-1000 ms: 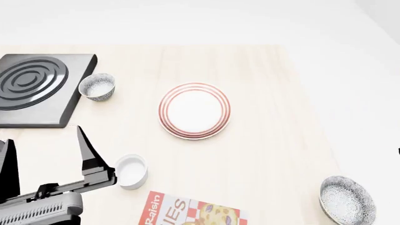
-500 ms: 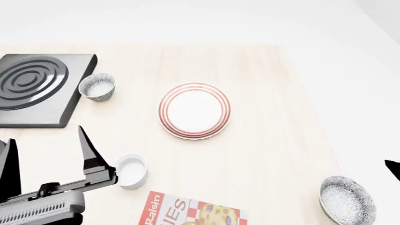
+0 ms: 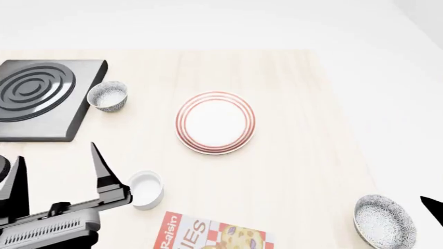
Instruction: Pick the akita bowl next to the cookies box and place it on the plate.
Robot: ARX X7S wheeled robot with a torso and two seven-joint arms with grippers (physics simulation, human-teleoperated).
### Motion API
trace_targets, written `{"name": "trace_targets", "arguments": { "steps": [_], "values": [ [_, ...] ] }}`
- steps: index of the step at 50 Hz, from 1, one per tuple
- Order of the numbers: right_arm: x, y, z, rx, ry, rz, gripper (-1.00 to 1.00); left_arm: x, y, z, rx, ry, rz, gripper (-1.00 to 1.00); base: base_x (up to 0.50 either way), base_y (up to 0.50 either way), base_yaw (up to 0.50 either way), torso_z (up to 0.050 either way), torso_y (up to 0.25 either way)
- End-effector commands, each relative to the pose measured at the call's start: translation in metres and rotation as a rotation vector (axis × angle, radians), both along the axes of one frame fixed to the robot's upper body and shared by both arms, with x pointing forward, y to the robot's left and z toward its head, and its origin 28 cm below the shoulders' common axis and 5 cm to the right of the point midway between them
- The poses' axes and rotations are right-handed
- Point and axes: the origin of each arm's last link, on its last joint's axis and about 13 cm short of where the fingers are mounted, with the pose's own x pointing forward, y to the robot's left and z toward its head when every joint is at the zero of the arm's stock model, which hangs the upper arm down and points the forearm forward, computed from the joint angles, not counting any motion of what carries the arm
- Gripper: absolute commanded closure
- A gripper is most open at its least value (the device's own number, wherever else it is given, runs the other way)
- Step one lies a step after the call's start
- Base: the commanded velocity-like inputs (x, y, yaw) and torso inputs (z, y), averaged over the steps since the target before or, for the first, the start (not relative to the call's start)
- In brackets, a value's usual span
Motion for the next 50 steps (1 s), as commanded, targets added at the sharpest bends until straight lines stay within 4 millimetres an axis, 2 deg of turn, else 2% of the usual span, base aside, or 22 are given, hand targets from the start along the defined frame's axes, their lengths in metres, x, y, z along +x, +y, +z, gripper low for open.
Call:
{"name": "trace_targets", "arguments": {
  "steps": [1, 24, 50],
  "values": [
    [0.0, -0.002, -0.009, 0.018, -0.004, 0.002, -1.0, 0.001, 0.001, -0.001, 0.022, 0.009, 0.025, -1.0, 0.0, 0.0, 0.0, 0.0, 0.0],
    [0.004, 0.001, -0.04, 0.045, 0.001, 0.006, -1.0, 0.0, 0.0, 0.0, 0.021, 0.02, 0.028, -1.0, 0.0, 0.0, 0.0, 0.0, 0.0],
    [0.003, 0.002, -0.049, 0.042, 0.045, -0.002, -1.0, 0.002, 0.001, -0.001, 0.025, 0.026, 0.031, -1.0, 0.0, 0.0, 0.0, 0.0, 0.0]
  ]
}}
